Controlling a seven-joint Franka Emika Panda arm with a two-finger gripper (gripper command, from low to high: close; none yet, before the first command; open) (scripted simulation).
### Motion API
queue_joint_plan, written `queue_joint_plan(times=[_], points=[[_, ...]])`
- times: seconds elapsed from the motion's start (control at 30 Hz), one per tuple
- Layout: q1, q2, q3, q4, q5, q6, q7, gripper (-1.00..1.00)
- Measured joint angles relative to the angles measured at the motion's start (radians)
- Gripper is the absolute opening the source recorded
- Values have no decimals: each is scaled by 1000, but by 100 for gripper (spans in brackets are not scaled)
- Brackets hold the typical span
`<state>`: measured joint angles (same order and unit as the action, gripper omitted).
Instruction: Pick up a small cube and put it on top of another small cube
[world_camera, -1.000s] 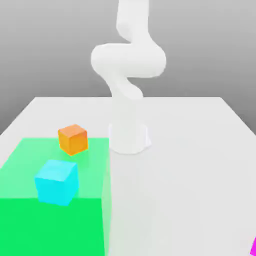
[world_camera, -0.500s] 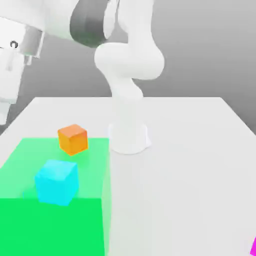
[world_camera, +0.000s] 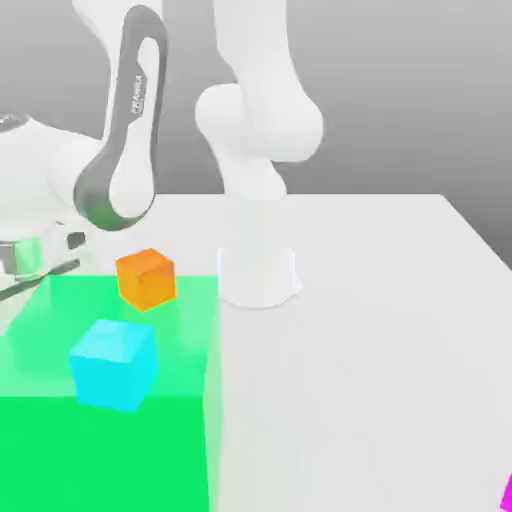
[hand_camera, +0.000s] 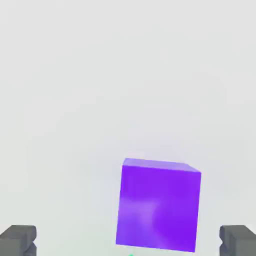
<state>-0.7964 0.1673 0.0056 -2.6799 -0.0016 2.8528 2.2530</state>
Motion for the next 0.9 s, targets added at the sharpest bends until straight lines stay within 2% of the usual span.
queue_joint_plan(times=[0.1, 0.13, 0.37, 0.6, 0.9], points=[[-1, 107, 0, 15, 4, 88, 5, 0], [2, 142, -3, 21, 2, 117, 6, -100], [1, 150, -2, 22, 2, 125, 7, -100], [-13, -44, -6, -4, -12, -46, -20, -100], [82, -122, 55, 291, -132, -418, -239, -100]])
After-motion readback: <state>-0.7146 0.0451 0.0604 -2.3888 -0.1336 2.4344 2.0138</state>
